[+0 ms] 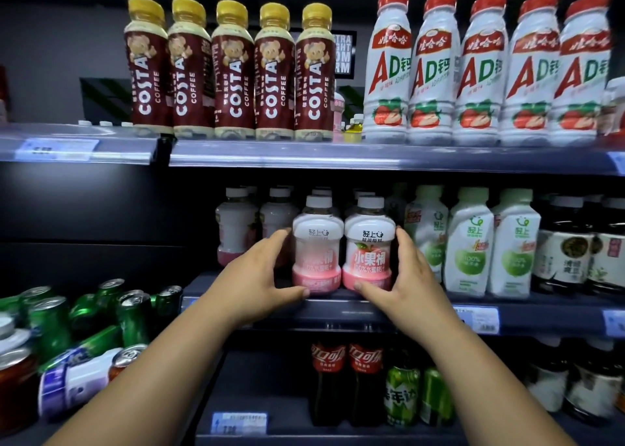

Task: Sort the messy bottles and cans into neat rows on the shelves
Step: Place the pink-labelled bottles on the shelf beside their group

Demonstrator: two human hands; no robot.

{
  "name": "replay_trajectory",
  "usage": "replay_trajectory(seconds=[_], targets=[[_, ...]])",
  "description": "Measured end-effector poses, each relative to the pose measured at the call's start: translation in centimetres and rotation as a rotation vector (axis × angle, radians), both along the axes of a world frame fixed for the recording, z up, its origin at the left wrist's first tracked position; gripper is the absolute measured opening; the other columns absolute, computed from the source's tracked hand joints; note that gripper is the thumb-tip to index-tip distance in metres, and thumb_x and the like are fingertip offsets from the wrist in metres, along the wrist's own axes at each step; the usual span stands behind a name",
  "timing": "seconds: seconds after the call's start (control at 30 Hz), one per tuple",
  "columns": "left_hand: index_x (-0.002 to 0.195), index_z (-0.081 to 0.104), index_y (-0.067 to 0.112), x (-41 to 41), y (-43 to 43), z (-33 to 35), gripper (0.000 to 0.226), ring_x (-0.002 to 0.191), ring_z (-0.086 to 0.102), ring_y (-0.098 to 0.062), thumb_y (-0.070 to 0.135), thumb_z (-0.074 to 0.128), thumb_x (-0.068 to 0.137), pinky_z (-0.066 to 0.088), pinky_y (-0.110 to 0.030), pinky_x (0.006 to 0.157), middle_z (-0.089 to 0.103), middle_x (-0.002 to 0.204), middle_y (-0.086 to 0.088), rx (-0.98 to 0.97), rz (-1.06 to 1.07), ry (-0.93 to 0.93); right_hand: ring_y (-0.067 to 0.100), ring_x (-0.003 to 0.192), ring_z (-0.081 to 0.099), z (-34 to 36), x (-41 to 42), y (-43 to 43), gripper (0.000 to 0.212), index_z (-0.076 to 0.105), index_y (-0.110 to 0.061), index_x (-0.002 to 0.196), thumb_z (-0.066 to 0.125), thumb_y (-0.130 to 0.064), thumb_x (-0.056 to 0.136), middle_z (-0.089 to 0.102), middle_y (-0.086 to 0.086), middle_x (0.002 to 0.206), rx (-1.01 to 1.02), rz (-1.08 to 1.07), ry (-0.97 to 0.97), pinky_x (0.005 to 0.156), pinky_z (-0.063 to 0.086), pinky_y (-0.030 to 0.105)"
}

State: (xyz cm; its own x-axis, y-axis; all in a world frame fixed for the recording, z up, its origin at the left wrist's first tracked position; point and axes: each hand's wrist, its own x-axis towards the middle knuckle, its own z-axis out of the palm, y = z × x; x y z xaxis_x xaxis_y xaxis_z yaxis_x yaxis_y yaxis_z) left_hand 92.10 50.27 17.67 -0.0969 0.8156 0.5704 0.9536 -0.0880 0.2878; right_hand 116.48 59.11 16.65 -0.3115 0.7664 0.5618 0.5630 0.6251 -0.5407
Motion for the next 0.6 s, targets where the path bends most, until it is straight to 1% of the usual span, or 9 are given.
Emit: replay_trajectory(seconds=[0.07, 0.13, 0.2, 0.27, 0.33, 0.4, 0.43, 0.5, 0.6], targets=[[0.144, 0.037, 0.034, -0.7, -0.7, 0.0, 0.085, 0.125, 0.052, -0.01, 0.059, 0.075, 0.072, 0.045, -0.028, 0.1, 0.053, 0.137, 0.01, -0.001, 0.01, 0.075, 0.015, 0.145, 0.029, 0.1, 0.1, -0.9, 0.108, 0.012, -0.026, 0.158, 0.077, -0.054, 0.076, 0.029, -0.005, 0.16, 0.038, -0.016, 0.0, 0.117, 0.028, 0.033], [0.136, 0.051, 0.031, -1.4, -1.5, 0.0, 0.072, 0.119, 0.057, -0.01, 0.06, 0.073, 0.074, 0.046, -0.029, 0.1, 0.059, 0.129, 0.01, -0.013, 0.0, 0.135, 0.018, 0.141, 0.033, -0.1, 0.0, -2.0, 0.097, 0.024, -0.026, 0.156, 0.076, -0.051, 0.078, 0.036, -0.004, 0.153, 0.106, -0.049, -0.014, 0.116, 0.029, 0.032], [0.131, 0.058, 0.03, -2.3, -2.4, -0.1, 0.069, 0.117, 0.059, -0.012, 0.063, 0.07, 0.073, 0.048, -0.032, 0.1, 0.062, 0.126, 0.009, -0.03, 0.002, 0.164, 0.019, 0.137, 0.035, -0.2, -0.5, -3.5, 0.084, 0.037, -0.028, 0.15, 0.075, -0.048, 0.079, 0.041, -0.003, 0.144, 0.191, -0.06, -0.043, 0.116, 0.027, 0.031], [0.128, 0.06, 0.029, -2.9, -3.1, -0.2, 0.068, 0.114, 0.06, -0.013, 0.066, 0.064, 0.071, 0.049, -0.034, 0.098, 0.065, 0.123, 0.008, -0.034, 0.011, 0.178, 0.018, 0.135, 0.035, -0.3, -1.0, -4.9, 0.074, 0.045, -0.03, 0.145, 0.073, -0.05, 0.079, 0.043, -0.004, 0.142, 0.233, -0.025, -0.085, 0.117, 0.028, 0.034], [0.125, 0.062, 0.03, -4.4, -5.2, -0.5, 0.07, 0.111, 0.061, -0.014, 0.069, 0.057, 0.068, 0.05, -0.033, 0.096, 0.066, 0.12, 0.008, -0.04, 0.024, 0.171, 0.017, 0.134, 0.037, -0.3, -3.0, -7.1, 0.07, 0.05, -0.03, 0.143, 0.07, -0.053, 0.08, 0.045, -0.007, 0.142, 0.257, 0.035, -0.153, 0.117, 0.03, 0.035], [0.124, 0.063, 0.03, -5.3, -6.4, -0.7, 0.069, 0.109, 0.061, -0.014, 0.068, 0.057, 0.067, 0.05, -0.033, 0.095, 0.065, 0.117, 0.008, -0.066, 0.037, 0.177, 0.016, 0.131, 0.042, -0.7, -4.3, -8.3, 0.066, 0.055, -0.028, 0.139, 0.068, -0.055, 0.08, 0.049, -0.007, 0.139, 0.238, 0.09, -0.216, 0.114, 0.032, 0.032], [0.123, 0.063, 0.03, -6.4, -7.7, -0.7, 0.068, 0.109, 0.061, -0.015, 0.068, 0.057, 0.068, 0.05, -0.033, 0.094, 0.064, 0.116, 0.007, -0.084, 0.051, 0.187, 0.016, 0.128, 0.045, -0.9, -5.6, -9.1, 0.066, 0.056, -0.027, 0.137, 0.065, -0.057, 0.079, 0.051, -0.008, 0.136, 0.25, 0.127, -0.236, 0.112, 0.035, 0.033], [0.122, 0.062, 0.03, -9.0, -10.3, -1.0, 0.068, 0.107, 0.061, -0.015, 0.07, 0.054, 0.068, 0.05, -0.034, 0.092, 0.063, 0.115, 0.007, -0.12, 0.09, 0.218, 0.014, 0.125, 0.047, -1.3, -8.4, -10.9, 0.063, 0.056, -0.029, 0.137, 0.065, -0.057, 0.081, 0.051, -0.011, 0.134, 0.22, 0.169, -0.268, 0.11, 0.039, 0.034], [0.124, 0.06, 0.034, -13.2, -14.9, -1.3, 0.075, 0.108, 0.06, -0.013, 0.076, 0.046, 0.065, 0.05, -0.033, 0.091, 0.062, 0.116, 0.01, -0.159, 0.148, 0.218, 0.011, 0.124, 0.048, -1.8, -12.8, -13.6, 0.058, 0.053, -0.031, 0.138, 0.067, -0.052, 0.085, 0.05, -0.014, 0.133, 0.182, 0.207, -0.286, 0.106, 0.04, 0.03]])
